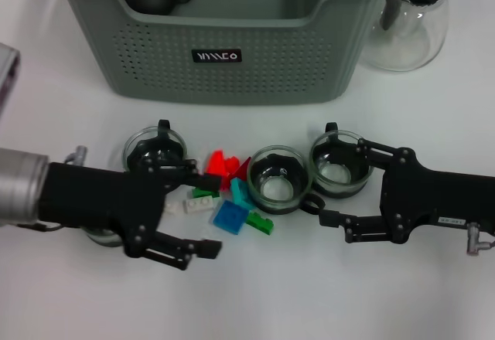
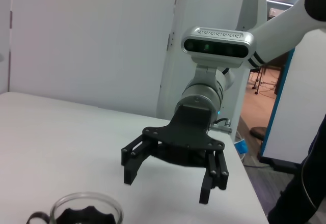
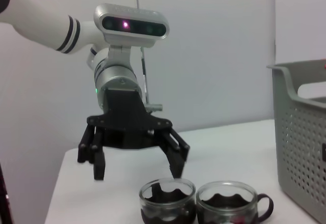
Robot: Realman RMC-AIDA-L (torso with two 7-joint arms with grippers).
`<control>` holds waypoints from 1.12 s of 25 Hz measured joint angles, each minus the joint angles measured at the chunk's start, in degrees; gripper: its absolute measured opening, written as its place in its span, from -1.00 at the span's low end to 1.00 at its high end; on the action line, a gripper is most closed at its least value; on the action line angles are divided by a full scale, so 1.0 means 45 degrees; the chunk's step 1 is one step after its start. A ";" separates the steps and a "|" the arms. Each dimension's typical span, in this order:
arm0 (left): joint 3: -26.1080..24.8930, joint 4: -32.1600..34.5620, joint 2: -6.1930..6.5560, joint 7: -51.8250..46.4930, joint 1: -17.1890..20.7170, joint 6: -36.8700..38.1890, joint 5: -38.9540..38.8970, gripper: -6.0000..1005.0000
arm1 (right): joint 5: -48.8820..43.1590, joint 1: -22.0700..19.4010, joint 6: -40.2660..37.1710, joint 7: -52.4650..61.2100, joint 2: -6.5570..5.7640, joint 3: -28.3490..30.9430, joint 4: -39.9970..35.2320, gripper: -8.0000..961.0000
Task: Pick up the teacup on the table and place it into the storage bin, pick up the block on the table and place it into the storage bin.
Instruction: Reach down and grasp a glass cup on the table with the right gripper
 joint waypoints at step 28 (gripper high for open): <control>-0.3357 0.0281 0.1284 -0.0987 0.1437 0.0739 0.0025 0.79 | -0.5341 0.3918 -0.1076 1.3176 0.0072 -0.9107 -1.0423 0.56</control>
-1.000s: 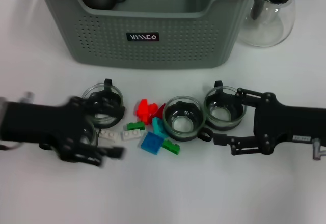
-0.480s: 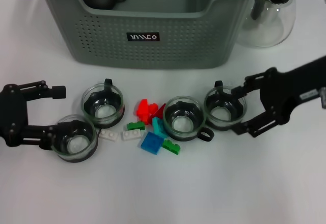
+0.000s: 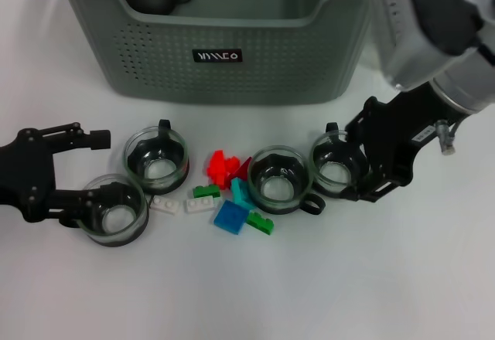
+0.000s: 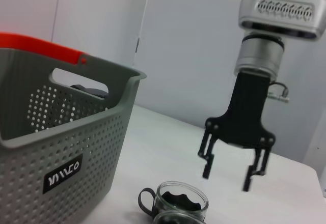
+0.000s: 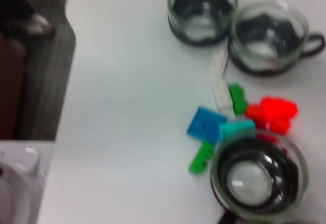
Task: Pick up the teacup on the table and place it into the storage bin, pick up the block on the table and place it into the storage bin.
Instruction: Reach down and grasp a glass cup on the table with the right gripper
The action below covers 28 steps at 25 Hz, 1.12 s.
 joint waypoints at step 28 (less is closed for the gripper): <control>0.0072 -0.0192 -0.0134 0.0261 -0.0067 -0.0467 0.0000 0.79 | -0.0697 -0.0294 0.3182 0.0931 -0.0020 -0.2713 0.2198 -0.38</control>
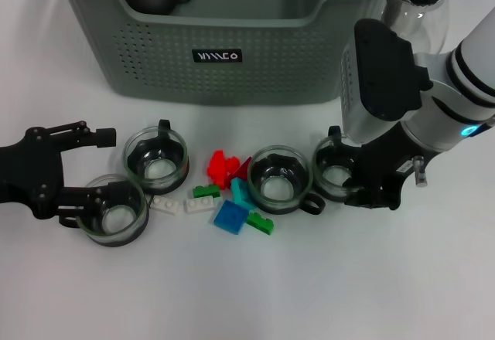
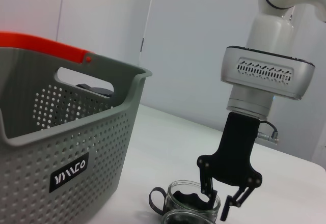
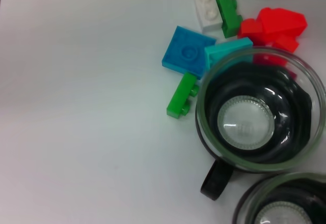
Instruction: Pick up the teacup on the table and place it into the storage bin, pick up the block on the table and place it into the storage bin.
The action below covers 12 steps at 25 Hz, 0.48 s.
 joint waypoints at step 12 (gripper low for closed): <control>-0.0023 0.0004 -0.0014 0.0000 -0.0072 -0.0017 0.0001 0.79 | 0.0746 -0.0034 -0.3564 -0.1059 -0.0096 0.3433 -0.1785 -0.83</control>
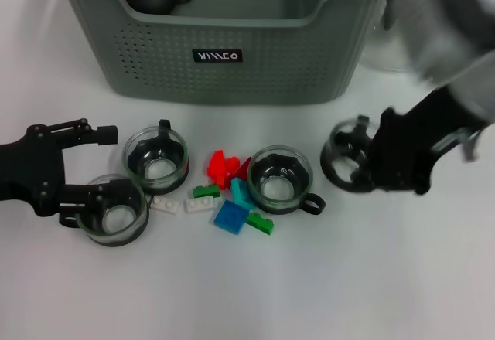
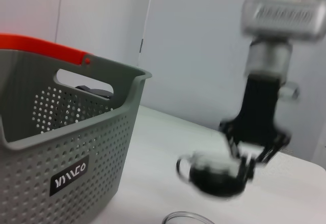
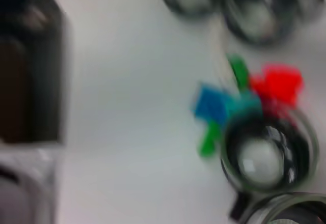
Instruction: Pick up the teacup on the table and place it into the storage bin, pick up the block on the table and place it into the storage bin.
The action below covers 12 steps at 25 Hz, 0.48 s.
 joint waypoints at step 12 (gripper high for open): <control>-0.0038 -0.0020 -0.0088 0.0136 -0.0057 -0.0197 0.0000 0.79 | 0.6601 -0.0349 0.1424 -0.1323 0.0055 0.5057 -0.0607 -0.87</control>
